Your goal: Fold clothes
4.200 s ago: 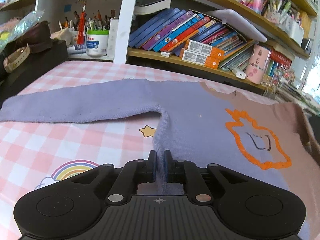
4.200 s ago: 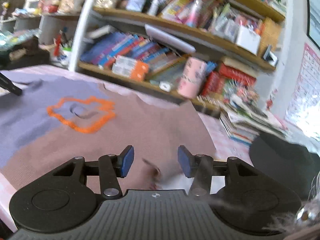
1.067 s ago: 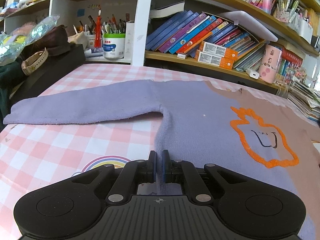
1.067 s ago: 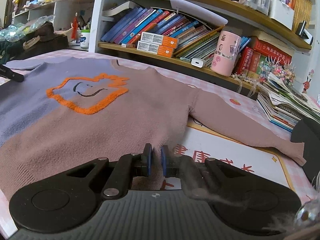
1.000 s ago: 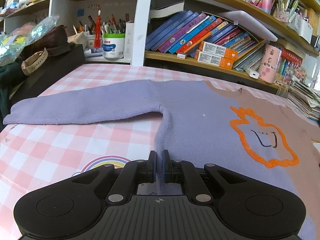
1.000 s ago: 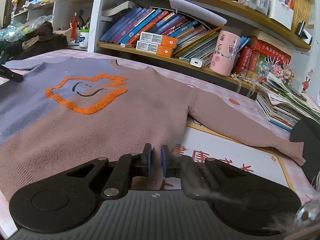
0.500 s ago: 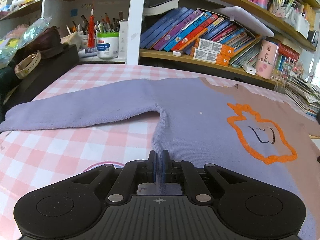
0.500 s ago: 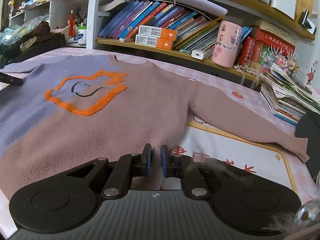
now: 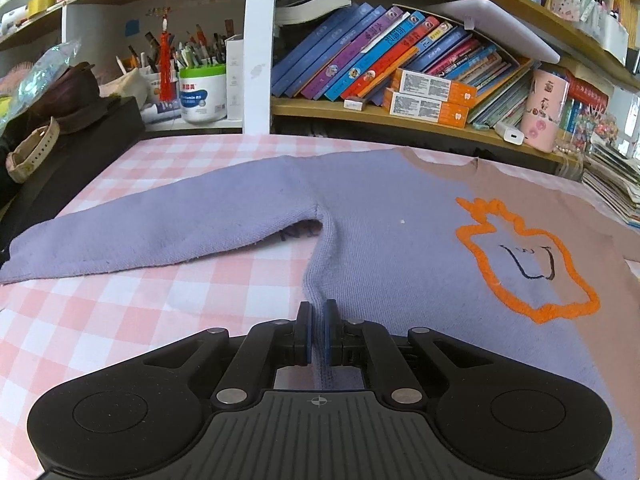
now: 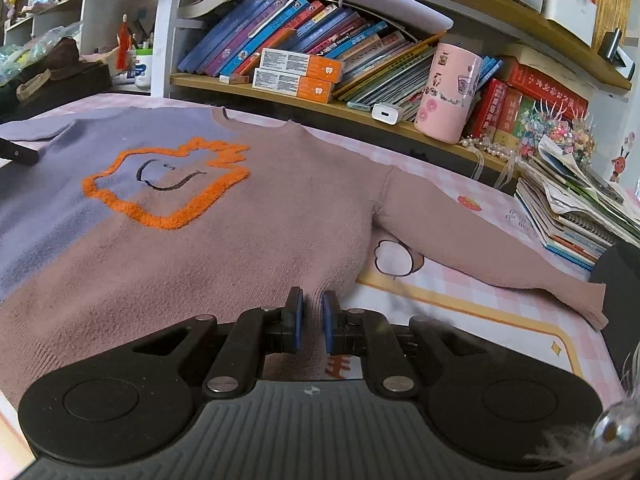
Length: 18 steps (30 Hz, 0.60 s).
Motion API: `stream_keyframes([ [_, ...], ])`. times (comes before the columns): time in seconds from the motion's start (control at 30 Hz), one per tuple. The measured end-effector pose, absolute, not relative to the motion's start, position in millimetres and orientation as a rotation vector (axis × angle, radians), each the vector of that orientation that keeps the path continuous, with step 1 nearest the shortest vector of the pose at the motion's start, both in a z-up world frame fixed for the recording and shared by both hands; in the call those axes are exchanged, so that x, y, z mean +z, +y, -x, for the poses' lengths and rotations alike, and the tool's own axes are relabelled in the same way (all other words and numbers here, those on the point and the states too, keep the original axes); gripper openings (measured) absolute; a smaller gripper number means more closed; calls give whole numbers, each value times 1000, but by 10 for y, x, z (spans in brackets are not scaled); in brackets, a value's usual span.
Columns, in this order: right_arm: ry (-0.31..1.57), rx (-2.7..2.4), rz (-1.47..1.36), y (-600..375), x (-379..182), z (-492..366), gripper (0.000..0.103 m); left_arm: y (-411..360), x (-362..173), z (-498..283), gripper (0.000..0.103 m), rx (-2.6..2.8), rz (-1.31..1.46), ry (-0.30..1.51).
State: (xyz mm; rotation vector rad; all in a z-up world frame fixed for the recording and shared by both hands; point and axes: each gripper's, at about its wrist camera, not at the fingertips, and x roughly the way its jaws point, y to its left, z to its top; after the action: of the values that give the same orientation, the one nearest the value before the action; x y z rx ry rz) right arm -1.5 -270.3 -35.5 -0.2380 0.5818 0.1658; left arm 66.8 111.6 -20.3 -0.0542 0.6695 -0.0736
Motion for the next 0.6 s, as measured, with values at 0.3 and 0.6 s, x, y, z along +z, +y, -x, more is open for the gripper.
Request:
stream_keyframes([
  [0.3, 575, 139, 282, -2637, -372, 48, 10, 1126, -229, -610, 5, -74, 68, 650],
  [0.6, 574, 122, 223, -2770, -332, 204, 18, 1108, -216, -272, 12, -117, 34, 636],
])
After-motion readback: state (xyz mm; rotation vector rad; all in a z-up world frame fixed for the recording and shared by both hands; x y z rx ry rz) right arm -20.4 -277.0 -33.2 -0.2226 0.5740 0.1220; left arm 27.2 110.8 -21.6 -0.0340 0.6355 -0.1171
